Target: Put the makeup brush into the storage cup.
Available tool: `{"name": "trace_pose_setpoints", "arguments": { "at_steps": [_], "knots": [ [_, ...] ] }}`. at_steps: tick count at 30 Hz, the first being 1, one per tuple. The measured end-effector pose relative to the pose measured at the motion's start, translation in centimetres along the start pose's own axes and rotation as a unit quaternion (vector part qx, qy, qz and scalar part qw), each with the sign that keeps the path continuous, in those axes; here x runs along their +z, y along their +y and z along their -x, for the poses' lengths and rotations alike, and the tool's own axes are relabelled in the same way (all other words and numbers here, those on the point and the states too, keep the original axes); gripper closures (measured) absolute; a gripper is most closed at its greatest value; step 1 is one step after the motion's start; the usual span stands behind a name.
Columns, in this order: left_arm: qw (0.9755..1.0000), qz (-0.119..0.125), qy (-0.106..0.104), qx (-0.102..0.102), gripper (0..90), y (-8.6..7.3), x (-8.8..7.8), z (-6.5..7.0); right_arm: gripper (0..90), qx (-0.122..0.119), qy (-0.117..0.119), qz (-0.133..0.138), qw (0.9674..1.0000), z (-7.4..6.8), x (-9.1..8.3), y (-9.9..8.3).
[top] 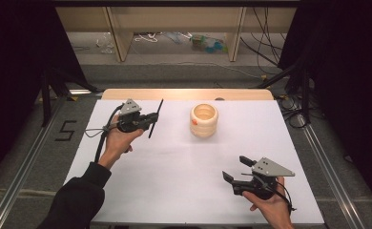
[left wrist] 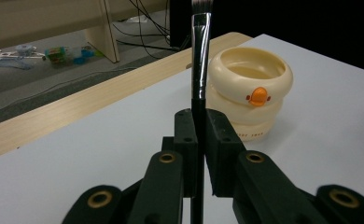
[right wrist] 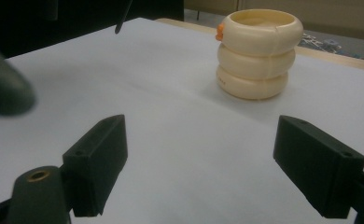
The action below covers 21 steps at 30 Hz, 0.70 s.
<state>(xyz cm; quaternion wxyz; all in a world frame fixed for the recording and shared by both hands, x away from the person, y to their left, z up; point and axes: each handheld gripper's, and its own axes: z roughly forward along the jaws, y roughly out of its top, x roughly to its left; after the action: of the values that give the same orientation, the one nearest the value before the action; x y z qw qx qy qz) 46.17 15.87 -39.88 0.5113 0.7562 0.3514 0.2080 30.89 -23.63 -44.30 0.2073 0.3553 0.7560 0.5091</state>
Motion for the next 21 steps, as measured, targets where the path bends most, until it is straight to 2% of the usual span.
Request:
{"name": "trace_pose_setpoints", "arguments": {
  "at_steps": [2,4,5,6,7,8,11,13,21],
  "knots": [
    [0.9998,0.016,-0.004,-0.010,83.7,0.3,0.5,0.2,18.8,0.000,0.000,0.000,1.0000,0.0,0.0,0.0],
    [0.9997,0.020,-0.007,-0.013,83.7,0.4,0.6,0.3,18.8,0.000,-0.001,0.000,1.0000,0.0,0.0,0.0],
    [0.9994,0.033,-0.005,-0.011,83.7,0.6,1.0,0.3,18.8,-0.001,-0.001,0.002,1.0000,0.0,0.1,0.0],
    [0.9990,0.040,-0.005,-0.017,83.7,0.8,1.1,0.3,18.8,0.002,-0.001,0.001,1.0000,-0.1,0.0,0.0],
    [0.9990,0.040,-0.005,-0.017,83.7,0.8,1.1,0.3,18.8,0.002,-0.001,0.001,1.0000,-0.1,0.0,0.0],
    [0.9984,0.049,-0.007,-0.026,83.7,0.9,1.3,0.3,18.8,0.000,-0.002,0.002,1.0000,0.0,0.0,0.0],
    [0.9976,0.064,-0.005,-0.027,83.7,1.2,1.8,0.4,18.7,0.000,-0.001,0.003,1.0000,0.0,0.0,0.0],
    [0.9959,0.082,-0.003,-0.037,83.7,1.4,2.1,0.4,18.8,0.000,-0.001,0.003,1.0000,0.0,0.0,0.0],
    [0.9935,0.107,-0.006,-0.038,83.7,2.1,2.7,0.9,18.8,0.000,0.000,0.001,1.0000,0.0,0.0,0.0]
  ]
}}
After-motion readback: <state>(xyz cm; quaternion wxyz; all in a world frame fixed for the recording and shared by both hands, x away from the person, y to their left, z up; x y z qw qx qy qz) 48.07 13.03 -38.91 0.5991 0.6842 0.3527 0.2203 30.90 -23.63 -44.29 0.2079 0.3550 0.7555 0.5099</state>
